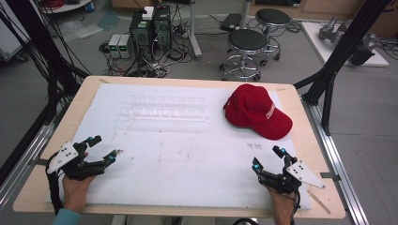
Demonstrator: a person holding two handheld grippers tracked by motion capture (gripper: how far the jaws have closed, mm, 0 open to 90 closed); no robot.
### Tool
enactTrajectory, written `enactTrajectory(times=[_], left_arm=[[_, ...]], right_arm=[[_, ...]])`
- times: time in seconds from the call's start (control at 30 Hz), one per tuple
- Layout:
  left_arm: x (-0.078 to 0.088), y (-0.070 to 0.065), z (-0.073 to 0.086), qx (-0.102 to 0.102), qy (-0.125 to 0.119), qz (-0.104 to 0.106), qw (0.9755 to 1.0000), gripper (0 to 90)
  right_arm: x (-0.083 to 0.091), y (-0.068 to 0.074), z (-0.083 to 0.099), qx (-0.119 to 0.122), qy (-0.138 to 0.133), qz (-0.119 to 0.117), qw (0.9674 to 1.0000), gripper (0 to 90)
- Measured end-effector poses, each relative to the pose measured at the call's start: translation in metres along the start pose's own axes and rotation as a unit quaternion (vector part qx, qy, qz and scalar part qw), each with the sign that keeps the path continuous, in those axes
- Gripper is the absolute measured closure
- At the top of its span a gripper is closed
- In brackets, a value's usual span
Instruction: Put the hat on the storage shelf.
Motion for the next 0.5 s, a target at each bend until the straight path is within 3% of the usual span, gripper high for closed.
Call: enactTrajectory(times=[0.3, 0.5], left_arm=[[-0.0005, 0.0002, 0.0000, 0.001, 0.002, 0.000, 1.0000, 14.3], [-0.0004, -0.0001, 0.0000, -0.001, 0.002, 0.000, 1.0000, 14.3]], right_arm=[[-0.0016, -0.0017, -0.0006, -0.008, 0.008, -0.003, 0.9999, 10.5], [-0.0055, -0.0033, -0.0019, -0.013, 0.028, -0.009, 0.9995, 10.5]])
Point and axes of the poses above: each handheld gripper's, and its own axes: x roughly backward along the jaws, z roughly out of its underside, y roughly to its left, the point moved 1 cm from there along -x, roughly forward along the jaws, and after that the axes turned 6 degrees about -z, right-handed, at the moved point
